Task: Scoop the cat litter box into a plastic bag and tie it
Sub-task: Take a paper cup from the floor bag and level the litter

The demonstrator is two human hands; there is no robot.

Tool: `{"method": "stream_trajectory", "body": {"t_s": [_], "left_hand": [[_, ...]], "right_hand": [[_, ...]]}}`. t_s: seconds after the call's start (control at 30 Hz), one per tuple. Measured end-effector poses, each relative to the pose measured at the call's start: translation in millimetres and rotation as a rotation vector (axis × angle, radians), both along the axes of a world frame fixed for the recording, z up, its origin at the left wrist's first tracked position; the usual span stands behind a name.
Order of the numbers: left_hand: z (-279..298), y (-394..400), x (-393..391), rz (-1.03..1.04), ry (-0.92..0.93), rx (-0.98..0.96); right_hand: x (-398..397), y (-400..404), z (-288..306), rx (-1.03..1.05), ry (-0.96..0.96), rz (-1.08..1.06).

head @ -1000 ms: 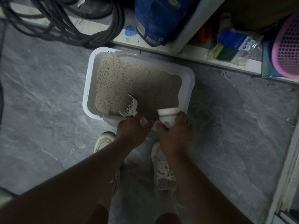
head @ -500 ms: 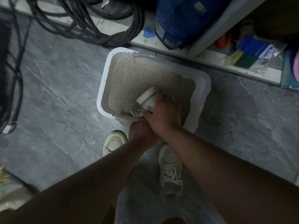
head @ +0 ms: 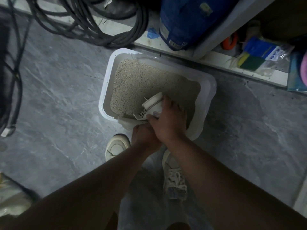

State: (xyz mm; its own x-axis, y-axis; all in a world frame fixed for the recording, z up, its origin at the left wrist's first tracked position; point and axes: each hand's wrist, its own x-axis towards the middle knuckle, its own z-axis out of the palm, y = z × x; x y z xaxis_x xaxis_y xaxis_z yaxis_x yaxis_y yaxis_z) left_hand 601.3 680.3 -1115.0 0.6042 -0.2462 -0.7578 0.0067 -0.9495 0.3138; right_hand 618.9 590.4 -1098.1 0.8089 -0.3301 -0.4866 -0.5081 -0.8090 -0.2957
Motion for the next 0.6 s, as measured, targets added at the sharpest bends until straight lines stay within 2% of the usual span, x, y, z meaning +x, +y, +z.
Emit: {"method": "stream_trajectory", "body": {"t_s": [0.07,0.17,0.33,0.47,0.6], "left_hand": [[-0.1,-0.9,-0.8,0.038,-0.01,-0.014],[-1.8,-2.4,-2.7,0.072,-0.006,-0.026],[10.8,-3.4,2.8,0.288,-0.027,-0.144],[20.1,2.9,7.4,0.403,-0.022,-0.174],[40.2,1.3,13.9,0.51,0.038,-0.233]], "right_hand": [[0.4,-5.2,-0.7,-0.004,-0.002,-0.072],[-2.4,-10.8,-1.8,-0.002,0.012,-0.069],[-6.2,-35.5,-1.0,0.024,0.082,-0.299],[-21.0,-48.5,10.4,0.074,0.108,-0.283],[-33.5,-54.7,26.3,0.128,0.125,-0.387]]}}
